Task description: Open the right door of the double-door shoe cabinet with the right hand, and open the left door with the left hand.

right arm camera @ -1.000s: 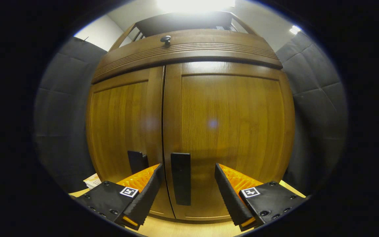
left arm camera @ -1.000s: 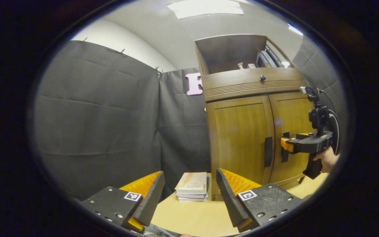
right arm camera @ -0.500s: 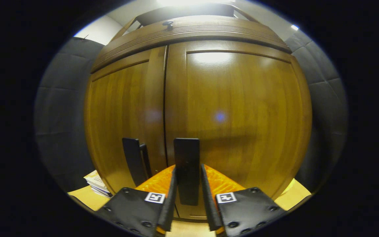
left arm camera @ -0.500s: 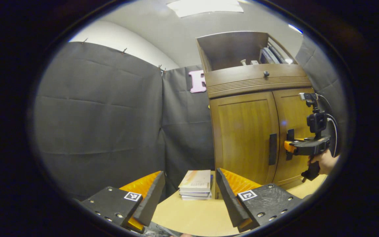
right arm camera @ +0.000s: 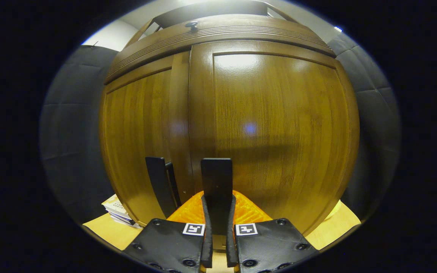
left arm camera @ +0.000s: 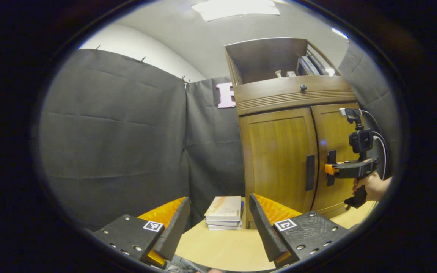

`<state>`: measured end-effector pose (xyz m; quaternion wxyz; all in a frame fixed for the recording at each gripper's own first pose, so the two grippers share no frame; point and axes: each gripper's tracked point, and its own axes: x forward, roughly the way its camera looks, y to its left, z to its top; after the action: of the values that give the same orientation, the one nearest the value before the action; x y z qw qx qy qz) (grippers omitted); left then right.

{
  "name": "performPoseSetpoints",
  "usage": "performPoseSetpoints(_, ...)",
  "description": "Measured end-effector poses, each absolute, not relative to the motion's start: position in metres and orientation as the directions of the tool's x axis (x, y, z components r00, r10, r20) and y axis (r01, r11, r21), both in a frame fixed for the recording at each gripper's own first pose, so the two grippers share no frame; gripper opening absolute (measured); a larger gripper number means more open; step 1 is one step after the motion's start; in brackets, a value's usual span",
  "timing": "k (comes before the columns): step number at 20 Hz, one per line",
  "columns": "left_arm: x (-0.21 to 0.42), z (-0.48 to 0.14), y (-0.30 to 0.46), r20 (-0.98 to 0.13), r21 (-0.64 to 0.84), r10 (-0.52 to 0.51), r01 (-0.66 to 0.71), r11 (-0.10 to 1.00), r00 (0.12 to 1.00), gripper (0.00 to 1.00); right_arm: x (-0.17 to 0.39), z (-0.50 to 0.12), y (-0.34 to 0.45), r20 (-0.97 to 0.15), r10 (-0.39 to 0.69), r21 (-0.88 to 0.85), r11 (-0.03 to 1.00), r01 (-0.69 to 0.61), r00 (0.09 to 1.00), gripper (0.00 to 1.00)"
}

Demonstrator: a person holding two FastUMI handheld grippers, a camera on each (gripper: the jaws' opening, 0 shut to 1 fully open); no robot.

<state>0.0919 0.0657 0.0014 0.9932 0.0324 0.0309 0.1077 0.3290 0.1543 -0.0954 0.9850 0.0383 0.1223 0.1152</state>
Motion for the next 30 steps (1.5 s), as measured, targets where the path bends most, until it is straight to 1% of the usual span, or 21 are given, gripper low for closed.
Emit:
performPoseSetpoints(1, 0.092, 0.003, 0.064, -0.052, 0.068, 0.208, -0.205, 0.976, 0.977, 0.91, 0.322, -0.094, 0.152, -0.229, 0.240, 0.103, 0.970, -0.222, 0.944, 0.16)
performPoseSetpoints(2, 0.091, 0.005, 0.063, -0.049, 0.065, 0.200, -0.197, 0.978, 0.979, 0.91, 0.317, -0.094, 0.150, -0.235, 0.245, 0.103, 0.968, -0.227, 0.940, 0.12)
performPoseSetpoints(7, 0.090, 0.021, 0.055, -0.023, 0.058, 0.164, -0.162, 0.985, 0.986, 0.91, 0.303, -0.090, 0.147, -0.247, 0.269, 0.114, 0.962, -0.248, 0.931, 0.12)
performPoseSetpoints(11, 0.091, 0.020, 0.054, -0.017, 0.055, 0.137, -0.136, 0.989, 0.990, 0.91, 0.277, -0.086, 0.136, -0.244, 0.275, 0.109, 0.961, -0.255, 0.930, 0.12)
performPoseSetpoints(17, 0.092, 0.025, 0.053, 0.003, 0.052, 0.098, -0.098, 0.994, 0.995, 0.91, 0.255, -0.083, 0.123, -0.245, 0.281, 0.109, 0.959, -0.262, 0.928, 0.12)
performPoseSetpoints(18, 0.092, 0.026, 0.052, 0.005, 0.050, 0.090, -0.090, 0.995, 0.996, 0.91, 0.251, -0.082, 0.120, -0.246, 0.281, 0.109, 0.959, -0.262, 0.928, 0.12)
performPoseSetpoints(19, 0.092, 0.027, 0.052, 0.006, 0.049, 0.083, -0.083, 0.995, 0.997, 0.91, 0.248, -0.082, 0.117, -0.247, 0.280, 0.110, 0.959, -0.260, 0.928, 0.16)
performPoseSetpoints(20, 0.093, 0.027, 0.051, 0.007, 0.050, 0.075, -0.075, 0.996, 0.997, 0.91, 0.244, -0.081, 0.114, -0.247, 0.279, 0.112, 0.960, -0.258, 0.928, 0.16)
performPoseSetpoints(21, 0.093, 0.028, 0.050, 0.009, 0.048, 0.066, -0.066, 0.997, 0.998, 0.91, 0.239, -0.080, 0.110, -0.247, 0.277, 0.111, 0.960, -0.257, 0.929, 0.12)
performPoseSetpoints(25, 0.094, 0.032, 0.047, 0.020, 0.042, 0.018, -0.019, 0.999, 1.000, 0.91, 0.220, -0.079, 0.094, -0.248, 0.263, 0.109, 0.964, -0.243, 0.932, 0.12)
performPoseSetpoints(26, 0.094, 0.033, 0.046, 0.025, 0.041, 0.006, -0.007, 0.999, 1.000, 0.91, 0.216, -0.077, 0.090, -0.250, 0.258, 0.112, 0.965, -0.237, 0.933, 0.16)
performPoseSetpoints(27, 0.096, 0.034, 0.046, 0.028, 0.041, -0.006, 0.005, 0.999, 1.000, 0.91, 0.211, -0.077, 0.086, -0.252, 0.253, 0.114, 0.966, -0.231, 0.934, 0.12)
performPoseSetpoints(28, 0.096, 0.035, 0.044, 0.030, 0.040, -0.018, 0.017, 0.999, 0.999, 0.91, 0.207, -0.076, 0.081, -0.253, 0.246, 0.113, 0.968, -0.224, 0.936, 0.16)
performPoseSetpoints(30, 0.096, 0.036, 0.042, 0.033, 0.034, -0.043, 0.042, 0.999, 0.999, 0.90, 0.199, -0.076, 0.072, -0.254, 0.234, 0.111, 0.971, -0.212, 0.938, 0.16)
